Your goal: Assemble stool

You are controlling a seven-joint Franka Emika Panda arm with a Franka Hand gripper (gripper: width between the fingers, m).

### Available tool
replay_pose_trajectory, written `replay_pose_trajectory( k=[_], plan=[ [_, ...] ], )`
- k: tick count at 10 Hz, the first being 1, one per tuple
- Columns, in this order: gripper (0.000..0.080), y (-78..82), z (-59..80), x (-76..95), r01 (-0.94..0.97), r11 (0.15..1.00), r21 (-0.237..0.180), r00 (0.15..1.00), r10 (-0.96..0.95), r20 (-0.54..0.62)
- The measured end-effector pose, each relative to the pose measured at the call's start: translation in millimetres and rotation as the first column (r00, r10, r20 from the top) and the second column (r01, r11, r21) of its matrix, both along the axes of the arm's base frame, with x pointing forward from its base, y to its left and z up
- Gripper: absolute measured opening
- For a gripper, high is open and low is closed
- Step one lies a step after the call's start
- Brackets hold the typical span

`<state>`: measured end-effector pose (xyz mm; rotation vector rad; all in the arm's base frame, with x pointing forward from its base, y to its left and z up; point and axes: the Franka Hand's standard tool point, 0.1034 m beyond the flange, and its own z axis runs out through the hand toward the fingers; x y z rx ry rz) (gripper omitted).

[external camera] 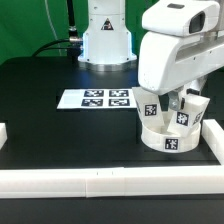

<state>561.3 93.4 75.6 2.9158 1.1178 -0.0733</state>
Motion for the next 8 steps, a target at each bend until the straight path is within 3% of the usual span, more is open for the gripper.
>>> replay_pose_trajectory(
  k=[4, 7, 8],
  plan=[
    [0.0337, 0.0, 0.0, 0.0, 0.256, 0.967, -0.008, 0.967, -0.256, 0.01],
    [0.0337, 1.7, 0.0, 0.7, 0.615, 0.788, 0.031, 0.788, -0.615, -0.003],
    [0.0337, 1.3, -0.6, -0.1, 0.707, 0.707, 0.021, 0.707, -0.707, -0.005]
  ],
)
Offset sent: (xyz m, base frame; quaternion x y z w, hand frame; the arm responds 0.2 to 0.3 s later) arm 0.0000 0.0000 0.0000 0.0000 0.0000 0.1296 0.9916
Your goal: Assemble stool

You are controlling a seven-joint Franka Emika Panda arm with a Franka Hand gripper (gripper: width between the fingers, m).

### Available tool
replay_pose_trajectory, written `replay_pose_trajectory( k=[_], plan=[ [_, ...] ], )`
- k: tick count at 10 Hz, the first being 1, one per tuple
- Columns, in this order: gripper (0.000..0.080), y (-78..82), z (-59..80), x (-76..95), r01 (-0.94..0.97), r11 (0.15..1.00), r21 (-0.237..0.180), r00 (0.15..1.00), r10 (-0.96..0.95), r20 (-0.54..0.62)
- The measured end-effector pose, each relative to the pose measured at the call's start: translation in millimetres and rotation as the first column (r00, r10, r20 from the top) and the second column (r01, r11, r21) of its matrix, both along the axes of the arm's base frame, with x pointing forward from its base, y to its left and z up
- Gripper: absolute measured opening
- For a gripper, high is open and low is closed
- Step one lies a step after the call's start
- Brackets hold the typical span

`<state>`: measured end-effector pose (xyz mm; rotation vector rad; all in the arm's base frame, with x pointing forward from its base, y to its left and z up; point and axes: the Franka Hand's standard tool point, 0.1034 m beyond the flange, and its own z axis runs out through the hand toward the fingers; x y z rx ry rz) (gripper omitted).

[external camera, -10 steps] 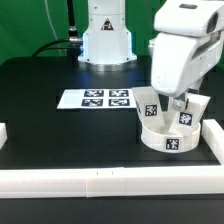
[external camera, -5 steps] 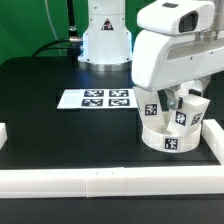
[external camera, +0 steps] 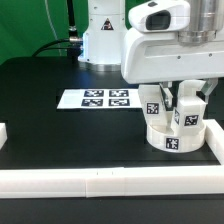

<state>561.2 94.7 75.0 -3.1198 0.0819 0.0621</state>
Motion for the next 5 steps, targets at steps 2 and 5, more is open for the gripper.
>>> replay_pose_trajectory(
  k=[2, 5],
  plan=[
    [0.0337, -5.1, 0.3, 1.1, 0.168, 0.986, -0.01, 0.986, -0.168, -0.001],
    [0.0542, -2.4, 10.3, -0.1, 0.186, 0.983, -0.007, 0.982, -0.186, -0.015]
  ],
)
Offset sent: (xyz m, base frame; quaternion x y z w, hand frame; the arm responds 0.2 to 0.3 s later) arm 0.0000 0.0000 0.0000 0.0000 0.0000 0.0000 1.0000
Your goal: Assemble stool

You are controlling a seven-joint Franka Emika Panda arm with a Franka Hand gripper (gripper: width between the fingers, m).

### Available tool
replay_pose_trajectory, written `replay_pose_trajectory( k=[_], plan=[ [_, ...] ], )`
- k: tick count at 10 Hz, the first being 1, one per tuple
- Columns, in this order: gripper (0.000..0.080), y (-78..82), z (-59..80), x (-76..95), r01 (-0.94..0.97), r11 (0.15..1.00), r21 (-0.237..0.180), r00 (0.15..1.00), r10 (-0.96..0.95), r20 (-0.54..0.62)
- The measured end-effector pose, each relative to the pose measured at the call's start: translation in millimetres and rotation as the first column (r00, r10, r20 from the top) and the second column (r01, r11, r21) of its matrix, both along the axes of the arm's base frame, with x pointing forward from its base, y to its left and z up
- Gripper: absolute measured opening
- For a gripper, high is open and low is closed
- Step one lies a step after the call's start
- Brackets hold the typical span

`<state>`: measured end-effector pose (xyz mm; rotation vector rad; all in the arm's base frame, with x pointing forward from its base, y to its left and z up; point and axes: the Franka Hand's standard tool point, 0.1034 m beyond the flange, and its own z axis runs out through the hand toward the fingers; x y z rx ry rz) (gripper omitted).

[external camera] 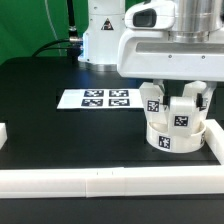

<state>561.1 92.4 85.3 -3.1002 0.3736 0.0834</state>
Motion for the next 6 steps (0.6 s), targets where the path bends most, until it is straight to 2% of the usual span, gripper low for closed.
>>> replay_pose_trajectory(
  k=[1, 2, 4, 6],
  plan=[
    [0.0542, 4.7, 12.3, -2.3, 0.012, 1.0, 0.008, 1.0, -0.012, -0.015],
    [0.0628, 9.6, 24.7, -2.9, 0.017, 1.0, 0.016, 1.0, -0.016, -0.018],
    [0.0643, 6.5, 17.8, -3.7, 0.02, 1.0, 0.011, 1.0, -0.02, -0.017],
    [0.0649, 6.5, 17.5, -3.8, 0.02, 1.0, 0.011, 1.0, -0.02, -0.018]
  ],
)
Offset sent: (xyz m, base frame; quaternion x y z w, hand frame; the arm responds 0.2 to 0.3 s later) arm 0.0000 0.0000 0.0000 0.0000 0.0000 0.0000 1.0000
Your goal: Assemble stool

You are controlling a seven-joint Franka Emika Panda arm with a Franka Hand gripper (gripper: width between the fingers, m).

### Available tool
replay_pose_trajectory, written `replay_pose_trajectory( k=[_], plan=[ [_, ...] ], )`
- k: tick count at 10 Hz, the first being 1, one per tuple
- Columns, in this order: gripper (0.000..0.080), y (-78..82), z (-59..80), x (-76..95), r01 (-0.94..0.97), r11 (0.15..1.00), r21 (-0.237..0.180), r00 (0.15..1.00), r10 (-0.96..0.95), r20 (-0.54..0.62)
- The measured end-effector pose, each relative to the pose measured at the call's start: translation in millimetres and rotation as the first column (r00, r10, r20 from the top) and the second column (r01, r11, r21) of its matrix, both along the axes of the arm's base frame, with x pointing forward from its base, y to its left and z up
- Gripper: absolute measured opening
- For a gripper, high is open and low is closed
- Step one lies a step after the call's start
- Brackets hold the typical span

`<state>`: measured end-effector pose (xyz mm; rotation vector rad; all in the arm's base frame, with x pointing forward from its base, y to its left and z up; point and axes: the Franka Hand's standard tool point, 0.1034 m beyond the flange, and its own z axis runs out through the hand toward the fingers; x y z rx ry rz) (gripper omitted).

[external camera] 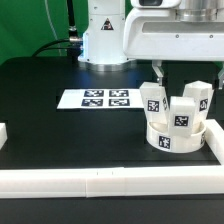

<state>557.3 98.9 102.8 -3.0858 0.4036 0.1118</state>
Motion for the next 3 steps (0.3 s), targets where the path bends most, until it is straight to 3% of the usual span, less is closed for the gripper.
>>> replay_pose_trajectory(
  k=[3],
  plan=[
    [0.0649, -0.1, -0.5, -0.2, 0.0, 1.0, 0.0, 1.0, 0.0, -0.001]
  ],
)
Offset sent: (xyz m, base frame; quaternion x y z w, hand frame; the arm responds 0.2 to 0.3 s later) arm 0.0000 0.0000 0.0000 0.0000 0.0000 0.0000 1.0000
